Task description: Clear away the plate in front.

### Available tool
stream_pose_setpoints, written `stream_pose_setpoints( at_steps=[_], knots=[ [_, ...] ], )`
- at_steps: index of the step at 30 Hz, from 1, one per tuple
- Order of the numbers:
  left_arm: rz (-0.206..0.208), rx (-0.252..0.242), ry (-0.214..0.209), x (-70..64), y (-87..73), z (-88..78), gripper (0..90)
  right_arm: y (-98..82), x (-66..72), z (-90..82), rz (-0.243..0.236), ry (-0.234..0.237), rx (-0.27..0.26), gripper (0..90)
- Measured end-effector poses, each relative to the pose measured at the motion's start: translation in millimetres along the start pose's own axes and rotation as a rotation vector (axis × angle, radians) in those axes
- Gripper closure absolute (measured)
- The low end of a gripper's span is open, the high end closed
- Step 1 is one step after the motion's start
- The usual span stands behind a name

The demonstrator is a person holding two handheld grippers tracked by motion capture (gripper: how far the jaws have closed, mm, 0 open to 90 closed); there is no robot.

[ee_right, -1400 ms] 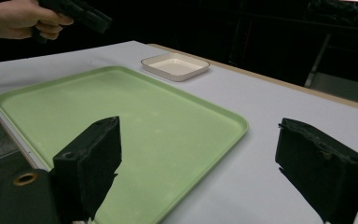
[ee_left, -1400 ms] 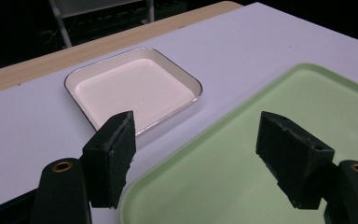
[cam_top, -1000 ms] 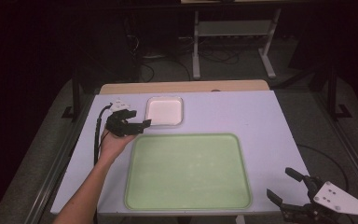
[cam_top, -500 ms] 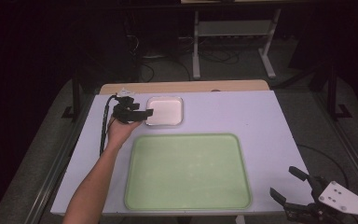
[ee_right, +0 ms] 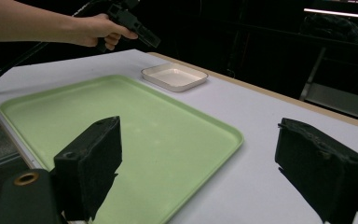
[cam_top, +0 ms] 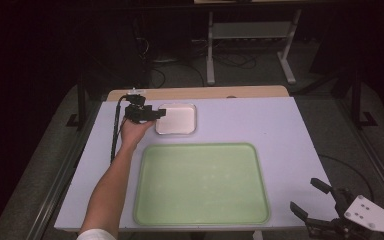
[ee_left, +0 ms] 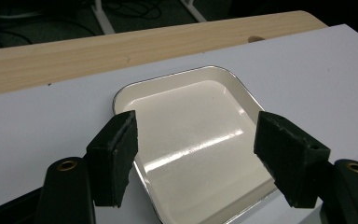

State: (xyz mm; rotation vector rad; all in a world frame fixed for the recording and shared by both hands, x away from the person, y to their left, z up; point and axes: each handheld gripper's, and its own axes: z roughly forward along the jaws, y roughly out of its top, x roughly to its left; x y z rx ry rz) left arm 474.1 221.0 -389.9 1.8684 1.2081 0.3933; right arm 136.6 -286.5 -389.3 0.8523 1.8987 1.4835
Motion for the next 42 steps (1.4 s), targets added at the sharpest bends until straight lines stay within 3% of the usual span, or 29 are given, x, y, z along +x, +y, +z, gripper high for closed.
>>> stream_pose_setpoints(
  at_steps=[4, 9, 14, 28, 42],
  knots=[
    [0.003, 0.006, 0.007, -2.5, 5.4, 7.9, 29.7, 0.9, -0.4, 0.1, -0.004, -0.001, -0.002, 13.7],
    [0.01, 0.049, 0.038, -2.5, 8.0, 20.1, 32.2, 0.9, -0.4, -0.4, -0.007, -0.006, 0.002, 13.8],
    [-0.023, 0.033, 0.062, 0.6, 8.5, 23.6, 37.3, 0.6, -0.6, -1.8, -0.005, -0.011, 0.002, 13.8],
    [-0.119, 0.126, 0.083, 19.8, -2.3, 37.4, 38.1, -1.0, -2.2, -3.0, -0.006, -0.012, 0.001, 13.9],
    [-0.152, 0.215, 0.137, 24.1, -13.4, 54.7, 57.3, -1.9, -1.9, -3.1, -0.007, -0.013, 0.004, 14.0]
  ],
)
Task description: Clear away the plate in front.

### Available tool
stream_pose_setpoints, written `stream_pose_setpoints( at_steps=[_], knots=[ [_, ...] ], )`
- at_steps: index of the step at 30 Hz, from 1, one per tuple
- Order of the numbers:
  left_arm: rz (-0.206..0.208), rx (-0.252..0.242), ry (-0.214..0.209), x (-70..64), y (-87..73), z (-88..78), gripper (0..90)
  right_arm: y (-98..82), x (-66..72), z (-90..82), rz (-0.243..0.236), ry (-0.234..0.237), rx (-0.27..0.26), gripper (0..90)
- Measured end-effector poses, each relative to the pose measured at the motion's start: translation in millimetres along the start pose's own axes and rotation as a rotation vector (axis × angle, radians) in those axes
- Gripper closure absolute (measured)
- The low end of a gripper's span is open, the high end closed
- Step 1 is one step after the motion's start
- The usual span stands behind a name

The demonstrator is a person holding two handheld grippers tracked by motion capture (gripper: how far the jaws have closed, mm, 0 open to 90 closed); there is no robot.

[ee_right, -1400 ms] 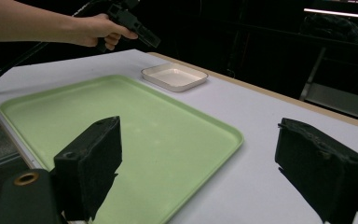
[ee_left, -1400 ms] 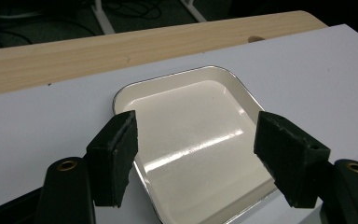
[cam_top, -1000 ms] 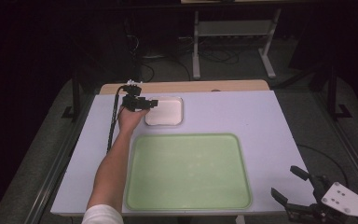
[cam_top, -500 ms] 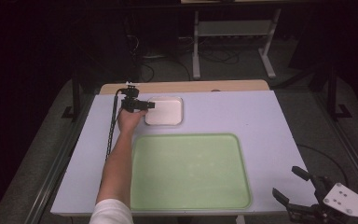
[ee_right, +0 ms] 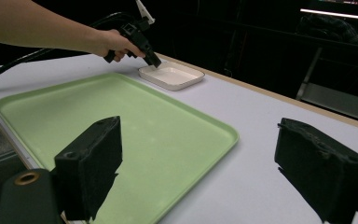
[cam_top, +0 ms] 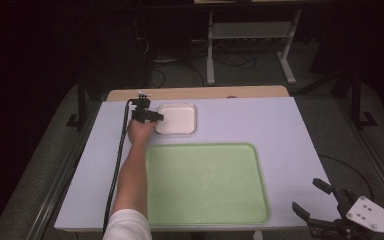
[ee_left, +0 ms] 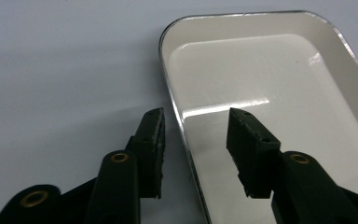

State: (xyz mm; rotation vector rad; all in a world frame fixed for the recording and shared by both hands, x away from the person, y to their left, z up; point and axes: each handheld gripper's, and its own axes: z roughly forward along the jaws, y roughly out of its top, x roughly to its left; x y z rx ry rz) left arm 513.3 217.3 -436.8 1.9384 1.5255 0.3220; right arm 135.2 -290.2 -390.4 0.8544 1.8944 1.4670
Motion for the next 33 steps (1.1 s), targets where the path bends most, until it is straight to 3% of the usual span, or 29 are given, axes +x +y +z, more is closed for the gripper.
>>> stream_pose_setpoints(
  at_steps=[9, 16, 25, 33],
  knots=[
    [-0.021, 0.016, 0.027, -1.0, -1.4, 5.2, 70.2, -0.4, 0.4, -0.2, -0.004, 0.004, 0.001, 14.0],
    [-0.061, 0.004, 0.041, -0.6, -1.7, 5.0, 81.7, -0.6, 0.9, 0.0, -0.006, 0.009, 0.004, 14.1],
    [-0.194, -0.052, 0.006, 3.8, -6.3, 4.8, 87.5, -1.2, 2.2, 1.7, -0.005, 0.012, 0.008, 14.0],
    [-0.244, -0.077, -0.01, 5.5, -5.6, 1.2, 88.8, -1.9, 1.8, 2.0, -0.003, 0.014, 0.014, 13.9]
  ],
)
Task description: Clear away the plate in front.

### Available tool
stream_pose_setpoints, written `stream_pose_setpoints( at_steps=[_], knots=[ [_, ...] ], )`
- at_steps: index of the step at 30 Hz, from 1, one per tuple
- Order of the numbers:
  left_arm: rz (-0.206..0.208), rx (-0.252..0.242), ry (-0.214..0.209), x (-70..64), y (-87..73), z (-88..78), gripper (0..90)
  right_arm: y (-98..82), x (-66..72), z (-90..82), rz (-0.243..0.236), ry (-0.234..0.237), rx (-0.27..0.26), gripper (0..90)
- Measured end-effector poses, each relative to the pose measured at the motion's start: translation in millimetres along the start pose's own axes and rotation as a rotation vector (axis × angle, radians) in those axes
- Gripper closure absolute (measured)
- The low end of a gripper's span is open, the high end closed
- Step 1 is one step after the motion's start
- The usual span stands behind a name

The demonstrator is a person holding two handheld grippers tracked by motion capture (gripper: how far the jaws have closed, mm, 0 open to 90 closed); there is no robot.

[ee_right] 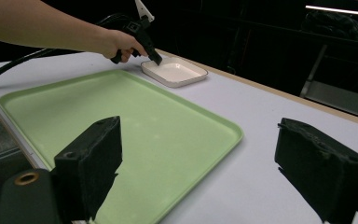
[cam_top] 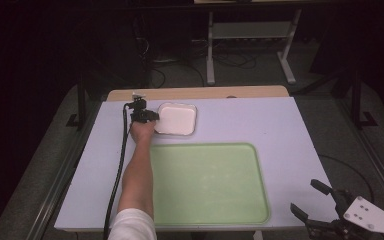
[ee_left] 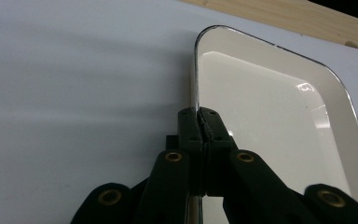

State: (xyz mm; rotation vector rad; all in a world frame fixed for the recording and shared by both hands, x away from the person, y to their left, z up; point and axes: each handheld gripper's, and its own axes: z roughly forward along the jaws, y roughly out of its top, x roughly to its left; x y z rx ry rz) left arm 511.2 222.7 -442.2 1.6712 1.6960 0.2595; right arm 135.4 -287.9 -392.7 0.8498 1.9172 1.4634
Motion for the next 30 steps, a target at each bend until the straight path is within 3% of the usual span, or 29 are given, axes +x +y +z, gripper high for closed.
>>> stream_pose_setpoints(
  at_steps=[10, 16, 30],
  knots=[
    [-0.051, -0.038, -0.012, 4.4, 1.6, -10.9, 88.7, -0.1, 0.6, 1.0, -0.001, 0.0, 0.001, 14.0],
    [-0.083, -0.083, -0.042, 3.0, 6.5, -24.5, 88.8, -0.5, -0.6, 0.9, 0.003, -0.003, -0.005, 14.0],
    [-0.105, -0.132, -0.077, -7.6, 9.1, -50.7, 88.7, -1.4, -2.1, 1.5, 0.014, -0.001, -0.009, 13.9]
  ],
)
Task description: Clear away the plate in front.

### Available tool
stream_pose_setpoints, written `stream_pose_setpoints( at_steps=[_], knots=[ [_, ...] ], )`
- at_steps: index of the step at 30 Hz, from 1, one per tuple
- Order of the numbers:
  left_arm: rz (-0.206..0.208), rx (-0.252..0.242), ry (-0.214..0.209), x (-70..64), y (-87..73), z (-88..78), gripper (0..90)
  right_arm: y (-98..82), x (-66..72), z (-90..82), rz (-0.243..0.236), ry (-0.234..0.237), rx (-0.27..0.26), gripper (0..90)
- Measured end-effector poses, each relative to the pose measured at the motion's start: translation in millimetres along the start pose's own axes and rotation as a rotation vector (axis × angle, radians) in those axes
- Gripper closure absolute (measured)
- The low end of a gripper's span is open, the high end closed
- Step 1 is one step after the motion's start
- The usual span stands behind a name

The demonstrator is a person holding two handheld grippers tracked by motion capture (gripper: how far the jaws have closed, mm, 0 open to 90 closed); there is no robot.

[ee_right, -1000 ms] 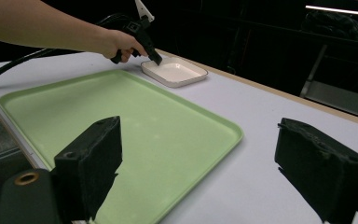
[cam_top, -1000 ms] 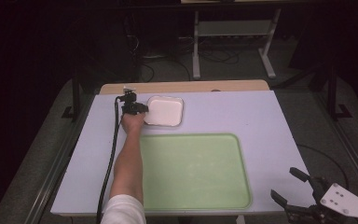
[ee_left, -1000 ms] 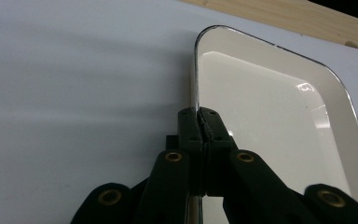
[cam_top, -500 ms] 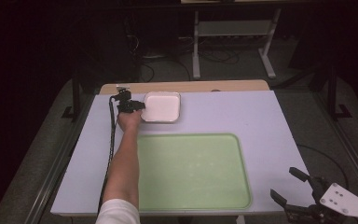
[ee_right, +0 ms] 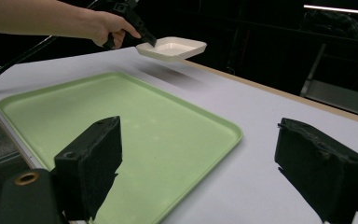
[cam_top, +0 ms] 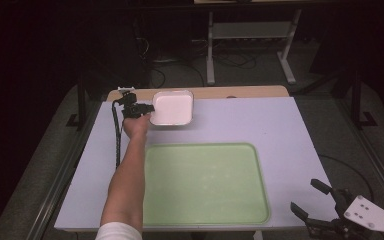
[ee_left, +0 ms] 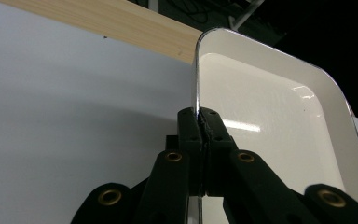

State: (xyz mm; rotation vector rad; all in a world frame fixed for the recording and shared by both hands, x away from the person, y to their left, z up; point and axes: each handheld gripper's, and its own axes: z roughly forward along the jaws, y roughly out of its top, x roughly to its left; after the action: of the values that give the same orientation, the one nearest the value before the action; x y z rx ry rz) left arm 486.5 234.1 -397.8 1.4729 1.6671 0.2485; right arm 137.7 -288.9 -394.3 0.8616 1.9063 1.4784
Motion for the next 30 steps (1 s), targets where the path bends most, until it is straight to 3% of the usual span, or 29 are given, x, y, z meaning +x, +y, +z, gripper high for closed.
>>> stream_pose_setpoints(
  at_steps=[14, 30],
  knots=[
    [-0.023, -0.033, -0.024, -4.4, -3.7, -21.4, 88.7, 0.5, -0.3, 1.9, 0.009, 0.003, -0.005, 13.8],
    [-0.021, -0.057, -0.062, -9.0, -12.8, -48.1, 88.6, 0.3, 1.0, 5.0, 0.013, 0.007, -0.003, 13.8]
  ],
)
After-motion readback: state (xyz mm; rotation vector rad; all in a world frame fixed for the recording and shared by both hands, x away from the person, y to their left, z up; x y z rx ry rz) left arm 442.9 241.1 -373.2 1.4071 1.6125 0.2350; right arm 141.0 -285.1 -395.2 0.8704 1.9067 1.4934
